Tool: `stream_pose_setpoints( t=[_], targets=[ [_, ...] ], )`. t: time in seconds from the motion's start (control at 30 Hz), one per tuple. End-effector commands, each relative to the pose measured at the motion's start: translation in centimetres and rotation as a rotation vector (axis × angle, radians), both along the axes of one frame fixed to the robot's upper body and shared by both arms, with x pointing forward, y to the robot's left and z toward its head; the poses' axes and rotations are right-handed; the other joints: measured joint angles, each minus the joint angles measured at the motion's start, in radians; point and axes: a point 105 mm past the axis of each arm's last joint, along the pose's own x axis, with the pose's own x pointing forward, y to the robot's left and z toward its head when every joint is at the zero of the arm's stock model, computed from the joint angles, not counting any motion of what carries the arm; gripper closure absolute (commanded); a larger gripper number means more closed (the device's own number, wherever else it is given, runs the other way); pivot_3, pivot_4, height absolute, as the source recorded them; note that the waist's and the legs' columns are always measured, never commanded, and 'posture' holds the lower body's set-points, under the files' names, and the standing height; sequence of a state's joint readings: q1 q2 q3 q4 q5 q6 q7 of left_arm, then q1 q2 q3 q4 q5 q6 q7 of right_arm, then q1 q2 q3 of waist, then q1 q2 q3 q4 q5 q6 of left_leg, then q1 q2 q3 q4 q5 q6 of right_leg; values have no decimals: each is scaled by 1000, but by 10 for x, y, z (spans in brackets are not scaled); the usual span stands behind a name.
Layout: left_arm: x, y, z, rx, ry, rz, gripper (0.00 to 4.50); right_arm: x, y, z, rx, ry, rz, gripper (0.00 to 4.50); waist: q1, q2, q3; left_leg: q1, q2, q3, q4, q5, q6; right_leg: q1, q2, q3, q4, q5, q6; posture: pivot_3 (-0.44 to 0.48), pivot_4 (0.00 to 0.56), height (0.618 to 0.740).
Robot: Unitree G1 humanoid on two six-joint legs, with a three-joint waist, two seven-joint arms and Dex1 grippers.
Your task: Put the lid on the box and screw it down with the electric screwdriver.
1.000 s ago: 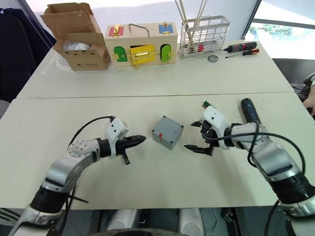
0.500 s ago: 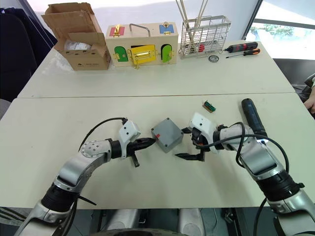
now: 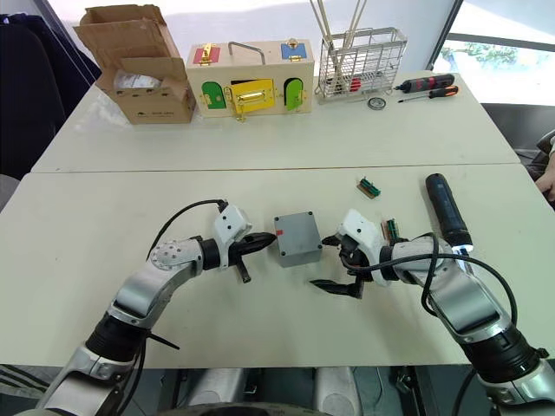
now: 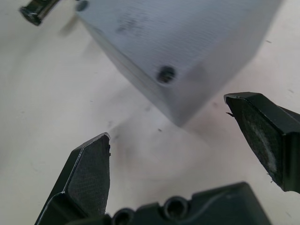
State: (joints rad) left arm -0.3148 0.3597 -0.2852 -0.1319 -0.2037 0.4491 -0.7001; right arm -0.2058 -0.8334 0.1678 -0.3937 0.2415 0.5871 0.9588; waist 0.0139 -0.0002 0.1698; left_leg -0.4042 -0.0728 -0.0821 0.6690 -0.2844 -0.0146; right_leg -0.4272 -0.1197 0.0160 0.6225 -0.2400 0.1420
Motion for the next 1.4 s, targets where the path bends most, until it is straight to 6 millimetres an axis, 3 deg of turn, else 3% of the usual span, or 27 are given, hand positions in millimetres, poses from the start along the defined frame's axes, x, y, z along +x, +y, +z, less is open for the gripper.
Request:
stream_pose_setpoints(
  t=[0.03,0.17,0.33,0.47,0.53,0.6,0.7,0.83,1.0,1.4],
  targets=[
    [5,-3,14,-23,-62,0,4500,-2,5,17,37,-53,6,12,0,0,0,0,0,0,0,0,0,0,0,0,0,0,0,0,150,734],
    [6,-7,13,-29,-63,-7,4500,-5,4,14,26,-41,0,12,0,0,0,0,0,0,0,0,0,0,0,0,0,0,0,0,150,734],
    [6,20,20,-5,-77,59,4500,0,-35,39,25,-132,-196,12,0,0,0,0,0,0,0,0,0,0,0,0,0,0,0,0,150,734],
    [-4,37,40,-44,-83,65,4500,-6,-58,61,172,-138,-358,12,-1,0,0,1,1,0,0,0,0,-1,0,0,2,0,0,0,150,734],
    [-12,36,57,-112,-82,34,4500,-8,-67,74,277,-174,-418,12,2,0,0,1,1,0,0,-1,1,0,0,0,3,0,0,0,150,734],
    [-21,29,82,-205,-84,-13,4500,-7,-88,83,416,-195,-557,12,4,0,0,1,1,-1,0,-2,3,0,0,0,4,0,0,0,150,734],
    [-34,10,102,-287,-68,-108,4500,-11,-115,64,429,-157,-743,12,16,-1,0,1,0,-1,0,-2,3,1,-1,0,4,0,0,0,150,734],
    [-42,-8,89,-239,-26,-174,4500,-6,-109,47,417,-198,-800,12,13,0,-1,5,0,3,0,0,1,1,0,2,6,0,0,0,150,734],
    [-42,-14,80,-211,-10,-193,4500,5,-105,37,415,-253,-831,1326,-2,1,-1,10,0,5,-2,-2,4,4,1,5,7,0,0,0,150,734],
    [-50,-18,75,-183,-8,-224,4500,26,-106,15,395,-275,-861,1326,-3,0,-1,10,0,6,-2,-1,1,4,1,5,6,-1,0,0,150,734]
  ],
)
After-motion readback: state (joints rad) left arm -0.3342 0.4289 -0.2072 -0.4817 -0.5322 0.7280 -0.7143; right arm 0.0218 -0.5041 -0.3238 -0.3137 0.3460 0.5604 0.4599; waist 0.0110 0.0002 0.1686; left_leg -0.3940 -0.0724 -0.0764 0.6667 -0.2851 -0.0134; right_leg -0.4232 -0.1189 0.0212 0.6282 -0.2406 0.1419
